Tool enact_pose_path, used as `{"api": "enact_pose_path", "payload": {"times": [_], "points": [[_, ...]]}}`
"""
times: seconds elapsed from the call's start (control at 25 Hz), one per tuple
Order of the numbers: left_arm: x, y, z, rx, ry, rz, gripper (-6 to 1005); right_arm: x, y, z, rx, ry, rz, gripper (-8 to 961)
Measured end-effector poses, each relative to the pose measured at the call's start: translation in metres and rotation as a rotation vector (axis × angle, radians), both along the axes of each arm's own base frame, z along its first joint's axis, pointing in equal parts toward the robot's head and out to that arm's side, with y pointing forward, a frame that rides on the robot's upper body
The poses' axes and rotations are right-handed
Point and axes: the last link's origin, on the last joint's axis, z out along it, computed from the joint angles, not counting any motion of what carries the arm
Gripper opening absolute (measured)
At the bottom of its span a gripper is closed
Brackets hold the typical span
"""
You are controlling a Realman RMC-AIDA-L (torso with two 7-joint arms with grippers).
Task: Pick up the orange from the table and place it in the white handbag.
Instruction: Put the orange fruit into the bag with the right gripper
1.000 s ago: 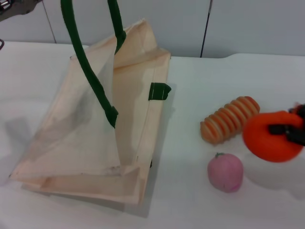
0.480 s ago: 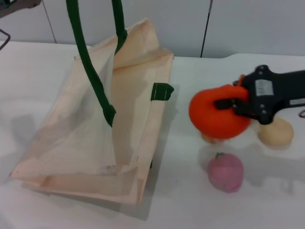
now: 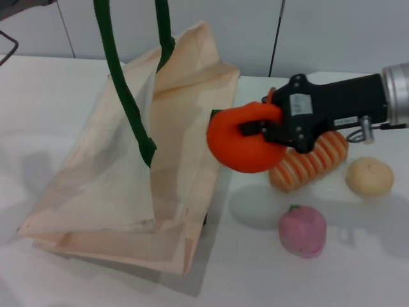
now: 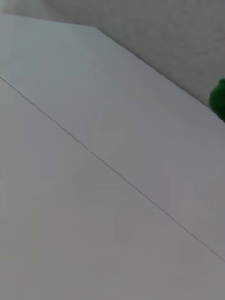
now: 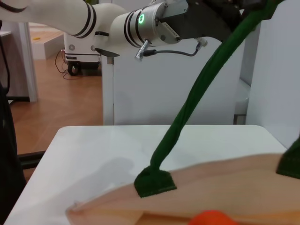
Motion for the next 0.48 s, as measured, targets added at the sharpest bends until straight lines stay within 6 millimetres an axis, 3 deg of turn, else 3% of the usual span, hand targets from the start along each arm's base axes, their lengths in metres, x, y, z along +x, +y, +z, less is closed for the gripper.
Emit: {"api": "enact_pose_path", "payload": {"times": [0.48], "points": [[0.005,0.003,-0.003,-0.016,-0.009,-0.018,114,-0.026,0.018,-0.033,0.042,0.021,-0.005,88]]}}
